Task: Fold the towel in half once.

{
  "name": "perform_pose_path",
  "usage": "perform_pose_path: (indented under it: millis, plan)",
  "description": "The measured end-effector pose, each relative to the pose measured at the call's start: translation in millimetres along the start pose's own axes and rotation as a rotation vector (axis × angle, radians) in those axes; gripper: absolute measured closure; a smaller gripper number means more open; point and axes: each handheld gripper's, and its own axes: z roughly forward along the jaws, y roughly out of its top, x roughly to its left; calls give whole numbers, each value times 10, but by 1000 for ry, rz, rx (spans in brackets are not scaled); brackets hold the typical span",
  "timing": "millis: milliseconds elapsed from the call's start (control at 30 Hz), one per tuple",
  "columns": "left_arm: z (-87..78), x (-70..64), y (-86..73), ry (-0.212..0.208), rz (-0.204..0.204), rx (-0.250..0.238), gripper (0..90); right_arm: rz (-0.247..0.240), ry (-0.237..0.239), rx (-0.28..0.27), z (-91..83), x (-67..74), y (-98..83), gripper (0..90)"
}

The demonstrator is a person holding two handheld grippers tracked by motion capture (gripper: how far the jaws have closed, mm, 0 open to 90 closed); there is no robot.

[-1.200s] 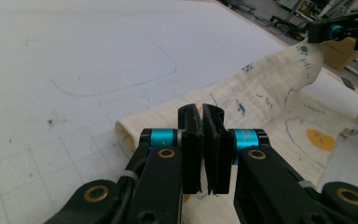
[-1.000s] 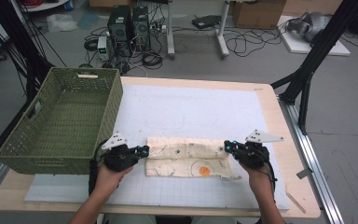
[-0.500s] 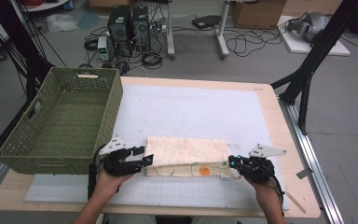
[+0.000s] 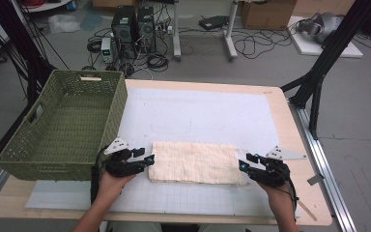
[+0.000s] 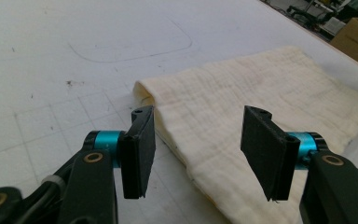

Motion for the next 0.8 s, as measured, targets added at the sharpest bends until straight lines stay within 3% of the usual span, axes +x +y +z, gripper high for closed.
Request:
perform_pose_path:
  millis: [67, 133, 200, 433, 500, 533, 567, 667, 800]
  plan:
    - [27, 10, 24, 7, 2, -9, 456, 26, 1, -26, -11, -34, 21, 532]
    - [56, 9, 48, 21, 20, -15, 463, 31, -22, -6, 42, -57, 39, 555]
    - [96, 7, 68, 19, 28, -10, 464, 18, -54, 41, 151, -73, 57, 597]
    - [110, 8, 42, 28, 36, -2, 464, -4, -84, 231, 554, -76, 10, 681]
    - [115, 8, 25, 30, 37, 5, 464, 7, -71, 233, 561, -72, -4, 801]
    - [123, 6, 17, 30, 37, 7, 464, -32, -84, 230, 551, -53, 8, 858]
    - [127, 5, 11, 30, 37, 10, 464, -72, -94, 231, 541, -24, 23, 863]
    - [133, 6, -7, 30, 37, 17, 464, -125, -123, 212, 528, 39, 59, 868]
    - [135, 8, -16, 36, 34, 16, 464, -135, -179, 171, 463, 40, 97, 869]
